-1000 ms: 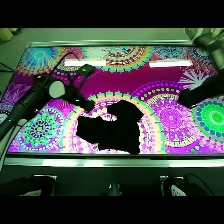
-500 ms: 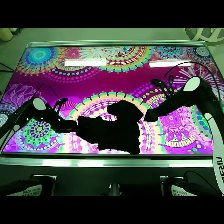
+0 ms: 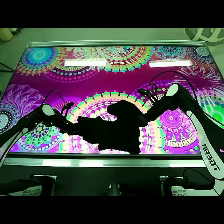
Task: Fold the shirts.
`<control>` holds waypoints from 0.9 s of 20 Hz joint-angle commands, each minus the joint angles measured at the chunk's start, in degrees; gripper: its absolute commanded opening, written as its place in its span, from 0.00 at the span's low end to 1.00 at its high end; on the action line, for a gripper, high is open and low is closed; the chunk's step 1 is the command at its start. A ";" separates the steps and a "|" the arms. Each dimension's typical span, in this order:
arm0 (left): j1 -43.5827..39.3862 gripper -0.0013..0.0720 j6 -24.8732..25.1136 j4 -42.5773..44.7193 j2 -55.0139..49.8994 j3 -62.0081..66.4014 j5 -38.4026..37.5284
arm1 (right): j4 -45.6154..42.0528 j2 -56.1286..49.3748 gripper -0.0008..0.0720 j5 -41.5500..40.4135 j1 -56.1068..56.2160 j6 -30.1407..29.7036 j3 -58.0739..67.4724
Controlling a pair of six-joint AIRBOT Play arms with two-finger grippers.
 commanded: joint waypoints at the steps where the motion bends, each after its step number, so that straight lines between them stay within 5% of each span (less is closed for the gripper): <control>1: -0.72 0.05 0.28 -0.50 -0.11 0.11 1.18 | 0.33 -2.34 0.98 -0.59 0.31 -0.22 -1.33; 3: -0.72 0.05 0.28 -0.50 0.81 0.11 1.25 | 3.02 -3.41 0.93 -0.98 0.31 -0.33 -3.80; 4: -0.72 0.05 0.28 -0.48 1.62 0.11 1.27 | 4.35 -3.65 0.76 -1.68 0.31 -0.81 -5.31; 6: -0.70 0.05 0.70 0.07 4.13 0.52 1.27 | 5.22 -3.52 0.03 -1.09 0.26 -0.96 -5.79; 11: 0.66 0.05 3.15 4.17 20.90 15.26 1.46 | 6.40 9.20 0.03 0.76 0.11 -5.44 8.15; 15: 6.27 0.05 -4.74 12.50 36.13 38.60 4.83 | -4.37 27.71 0.04 -4.72 0.13 -3.65 30.86; 18: 9.42 0.05 -12.24 14.95 44.24 46.86 7.56 | -11.15 41.66 0.04 -13.14 0.13 3.52 35.23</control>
